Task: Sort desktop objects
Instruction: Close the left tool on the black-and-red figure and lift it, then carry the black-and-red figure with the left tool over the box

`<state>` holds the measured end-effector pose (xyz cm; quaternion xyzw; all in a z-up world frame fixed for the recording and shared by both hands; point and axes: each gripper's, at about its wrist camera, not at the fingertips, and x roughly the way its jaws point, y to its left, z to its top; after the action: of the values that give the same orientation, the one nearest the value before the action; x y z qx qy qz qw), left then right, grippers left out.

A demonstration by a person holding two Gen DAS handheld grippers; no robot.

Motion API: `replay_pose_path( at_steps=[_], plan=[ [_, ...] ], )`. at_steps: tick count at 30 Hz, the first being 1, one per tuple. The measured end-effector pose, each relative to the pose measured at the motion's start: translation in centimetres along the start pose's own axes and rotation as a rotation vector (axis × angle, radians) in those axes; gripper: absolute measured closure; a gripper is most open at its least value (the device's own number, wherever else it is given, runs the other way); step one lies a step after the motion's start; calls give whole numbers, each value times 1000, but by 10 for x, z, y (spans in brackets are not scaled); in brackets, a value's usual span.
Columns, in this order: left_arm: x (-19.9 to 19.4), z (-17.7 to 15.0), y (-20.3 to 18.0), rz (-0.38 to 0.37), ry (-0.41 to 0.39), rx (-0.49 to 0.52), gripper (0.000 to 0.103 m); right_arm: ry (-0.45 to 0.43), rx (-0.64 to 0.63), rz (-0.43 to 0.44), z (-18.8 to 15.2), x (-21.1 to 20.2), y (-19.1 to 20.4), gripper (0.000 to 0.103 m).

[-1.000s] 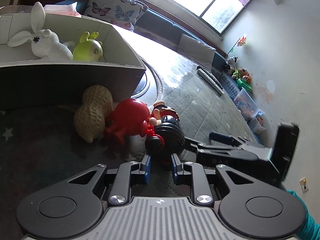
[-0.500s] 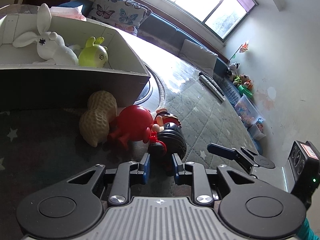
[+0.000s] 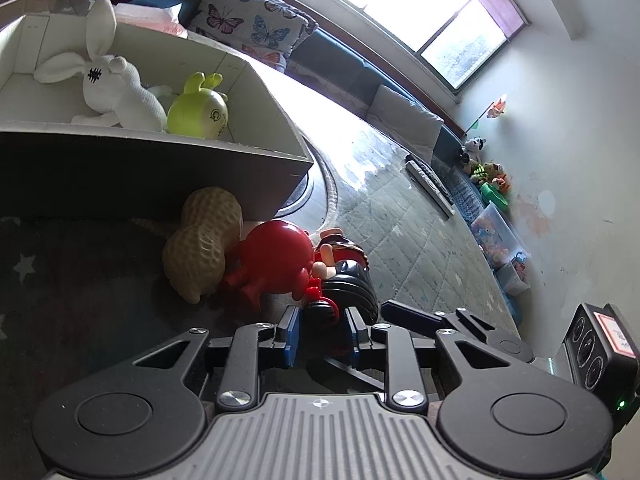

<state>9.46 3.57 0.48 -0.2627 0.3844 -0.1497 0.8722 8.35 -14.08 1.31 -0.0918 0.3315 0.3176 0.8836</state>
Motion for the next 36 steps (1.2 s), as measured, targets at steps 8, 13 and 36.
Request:
replay_pose_path(
  at_steps=[8, 13, 36],
  plan=[
    [4, 6, 1, -11, -2, -20, 76, 5, 13, 22, 3, 8, -2, 18],
    [6, 6, -1, -18, 9, -17, 78, 8, 14, 41, 4, 11, -1, 27],
    [-18, 5, -11, -95, -46, 31, 78, -58, -16, -14, 18, -20, 8, 43]
  ],
)
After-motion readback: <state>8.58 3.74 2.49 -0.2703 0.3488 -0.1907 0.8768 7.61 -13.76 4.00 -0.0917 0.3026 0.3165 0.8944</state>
